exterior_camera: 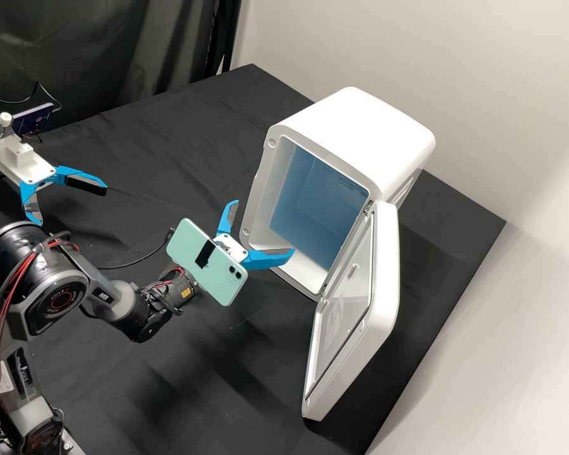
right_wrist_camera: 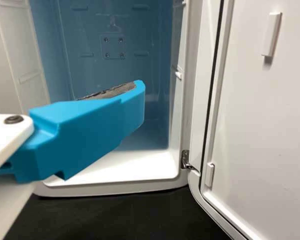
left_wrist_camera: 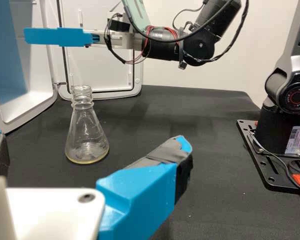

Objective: Place the flask in the incubator

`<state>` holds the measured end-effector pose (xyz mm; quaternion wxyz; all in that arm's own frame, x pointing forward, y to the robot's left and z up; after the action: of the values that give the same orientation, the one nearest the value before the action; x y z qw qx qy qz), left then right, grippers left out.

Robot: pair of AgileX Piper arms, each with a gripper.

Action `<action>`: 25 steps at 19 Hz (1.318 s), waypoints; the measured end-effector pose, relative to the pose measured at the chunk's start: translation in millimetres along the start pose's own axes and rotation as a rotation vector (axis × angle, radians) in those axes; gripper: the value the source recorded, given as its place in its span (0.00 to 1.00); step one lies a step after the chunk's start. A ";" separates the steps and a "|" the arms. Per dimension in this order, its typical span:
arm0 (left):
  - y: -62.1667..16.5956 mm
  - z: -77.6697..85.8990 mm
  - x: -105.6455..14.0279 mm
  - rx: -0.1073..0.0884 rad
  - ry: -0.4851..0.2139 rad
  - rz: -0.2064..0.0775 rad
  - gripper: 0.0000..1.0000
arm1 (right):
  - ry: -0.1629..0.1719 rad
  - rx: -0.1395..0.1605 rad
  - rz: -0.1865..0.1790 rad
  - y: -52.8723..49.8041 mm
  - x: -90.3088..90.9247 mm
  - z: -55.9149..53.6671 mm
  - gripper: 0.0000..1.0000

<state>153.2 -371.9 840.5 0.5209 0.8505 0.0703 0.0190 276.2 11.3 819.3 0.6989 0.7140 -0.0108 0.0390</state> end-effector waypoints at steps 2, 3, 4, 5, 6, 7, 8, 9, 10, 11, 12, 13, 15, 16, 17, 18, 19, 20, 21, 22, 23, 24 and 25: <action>0.0 0.0 0.0 0.000 0.000 0.000 1.00 | 0.003 -0.010 -0.010 0.6 -5.1 1.6 1.00; 0.0 0.0 0.0 0.000 0.000 0.000 1.00 | -0.001 -0.013 -0.013 1.0 -7.4 3.1 1.00; 0.2 0.1 -0.1 0.001 0.000 0.001 1.00 | -0.001 -0.018 -0.019 1.0 -9.4 4.0 1.00; 0.6 0.3 -0.2 0.003 -0.001 0.003 1.00 | -0.005 -0.019 -0.018 1.4 -11.3 5.9 1.00; 0.8 0.5 -0.3 0.004 -0.001 0.004 1.00 | -0.009 -0.022 -0.023 1.3 -12.7 7.4 1.00; 0.9 0.5 -0.4 0.005 -0.001 0.005 1.00 | -0.015 -0.024 -0.027 1.0 -14.9 9.4 1.00; 1.4 0.8 -0.6 0.008 -0.002 0.008 1.00 | -0.020 -0.025 -0.031 0.8 -16.5 10.9 1.00; 1.8 1.1 -0.7 0.009 -0.003 0.011 1.00 | -0.024 -0.027 -0.037 0.3 -18.1 12.2 1.00; 1.8 1.0 -0.7 0.009 -0.002 0.010 1.00 | -0.029 -0.030 -0.042 0.2 -19.8 14.0 1.00; 1.9 1.1 -0.7 0.009 -0.003 0.011 1.00 | -0.030 -0.032 -0.048 -0.3 -21.4 14.6 1.00; 1.9 1.1 -0.7 0.009 -0.003 0.011 1.00 | -0.032 -0.035 -0.056 -1.0 -23.1 15.7 1.00; 1.9 1.1 -0.7 0.009 -0.003 0.011 1.00 | -0.036 -0.036 -0.061 -1.4 -24.7 17.0 1.00; 3.3 1.9 -1.3 0.017 -0.004 0.019 1.00 | -0.040 -0.040 -0.075 -2.8 -28.2 19.0 1.00; 3.5 2.0 -1.4 0.018 -0.004 0.020 1.00 | -0.040 -0.042 -0.078 -2.6 -30.3 18.7 1.00; 3.5 2.0 -1.4 0.018 -0.004 0.020 1.00 | -0.039 -0.044 -0.078 -2.5 -32.2 18.1 1.00; 3.5 2.0 -1.4 0.018 -0.004 0.020 1.00 | -0.035 -0.052 -0.074 -1.4 -33.4 16.7 1.00; 3.5 2.0 -1.4 0.018 -0.004 0.020 1.00 | -0.031 -0.066 -0.072 -0.9 -35.2 15.9 1.00; 3.5 2.0 -1.4 0.018 -0.004 0.020 1.00 | -0.030 -0.065 -0.073 -1.2 -37.3 15.6 1.00; 3.5 2.0 -1.4 0.018 -0.004 0.020 1.00 | -0.029 -0.067 -0.080 -2.2 -38.1 15.6 1.00; 3.5 2.0 -1.4 0.018 -0.004 0.020 1.00 | -0.030 -0.069 -0.087 -2.9 -39.6 16.4 1.00; 3.5 2.0 -1.4 0.018 -0.004 0.020 1.00 | -0.029 -0.071 -0.098 -4.4 -41.1 16.6 1.00; 3.5 2.0 -1.4 0.018 -0.004 0.020 1.00 | -0.025 -0.073 -0.107 -5.5 -43.2 16.2 1.00; 3.5 2.0 -1.4 0.018 -0.004 0.020 1.00 | -0.021 -0.075 -0.113 -6.1 -44.7 15.6 1.00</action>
<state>152.4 -375.4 842.7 0.5133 0.8558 0.0609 0.0217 232.7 -5.9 809.8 0.7261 0.6872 0.0206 -0.0085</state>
